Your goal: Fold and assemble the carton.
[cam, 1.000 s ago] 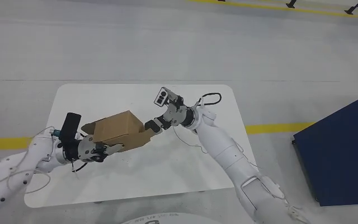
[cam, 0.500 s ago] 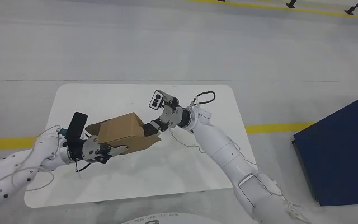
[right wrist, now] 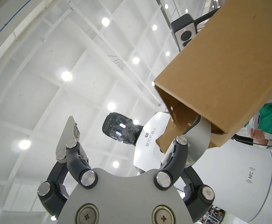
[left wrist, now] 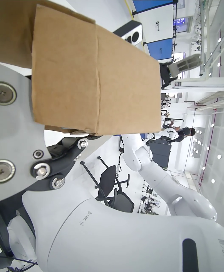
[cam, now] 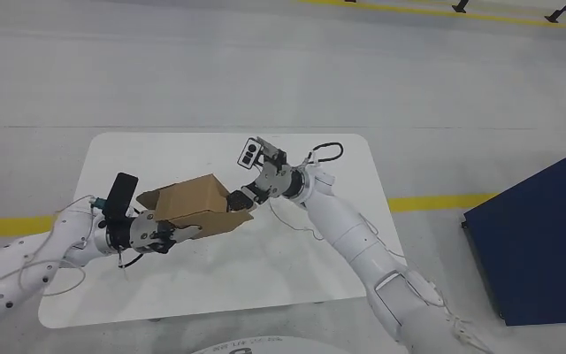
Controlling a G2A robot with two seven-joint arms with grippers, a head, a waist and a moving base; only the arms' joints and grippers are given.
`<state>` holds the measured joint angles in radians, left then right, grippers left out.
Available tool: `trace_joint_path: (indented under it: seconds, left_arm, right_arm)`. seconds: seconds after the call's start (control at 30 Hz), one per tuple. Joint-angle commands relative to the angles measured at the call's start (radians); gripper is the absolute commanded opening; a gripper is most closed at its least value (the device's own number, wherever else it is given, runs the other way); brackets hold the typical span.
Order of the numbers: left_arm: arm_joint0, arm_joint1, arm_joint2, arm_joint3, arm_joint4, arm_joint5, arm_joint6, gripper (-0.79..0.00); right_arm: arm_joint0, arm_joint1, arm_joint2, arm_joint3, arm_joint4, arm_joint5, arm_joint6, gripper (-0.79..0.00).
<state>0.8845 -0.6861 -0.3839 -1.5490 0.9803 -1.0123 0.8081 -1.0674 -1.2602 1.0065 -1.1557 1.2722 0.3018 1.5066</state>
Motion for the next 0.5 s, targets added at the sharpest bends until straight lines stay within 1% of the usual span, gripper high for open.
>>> trace_joint_path:
  seconds: [0.0, 0.13, 0.23, 0.3, 0.37, 0.47]
  left_arm:
    - [0.005, 0.004, -0.009, 0.003, 0.006, 0.000, 0.000, -0.785]
    - [0.018, 0.010, -0.040, 0.014, 0.012, 0.000, 0.000, -0.785]
    - [0.038, 0.015, -0.080, 0.029, -0.004, 0.005, 0.005, -0.785]
    - [0.056, 0.014, -0.103, 0.029, -0.011, 0.005, 0.005, -0.785]
    - [0.067, 0.010, -0.120, 0.034, 0.001, 0.001, 0.001, -0.785]
    - [0.079, 0.000, -0.135, 0.041, 0.011, 0.000, 0.000, -0.785]
  right_arm:
    - [-0.014, 0.007, 0.037, -0.008, 0.013, -0.020, 0.012, 0.000]
    - [-0.050, 0.018, 0.095, -0.039, 0.028, -0.061, 0.016, 0.000]
    - [-0.077, 0.026, 0.129, -0.071, 0.006, -0.104, 0.011, 0.000]
    - [-0.096, 0.032, 0.148, -0.091, -0.065, -0.176, -0.046, 0.000]
    - [-0.103, 0.038, 0.132, -0.114, -0.187, -0.179, -0.106, 0.000]
    - [-0.113, 0.042, 0.117, -0.144, -0.272, -0.184, -0.149, 0.000]
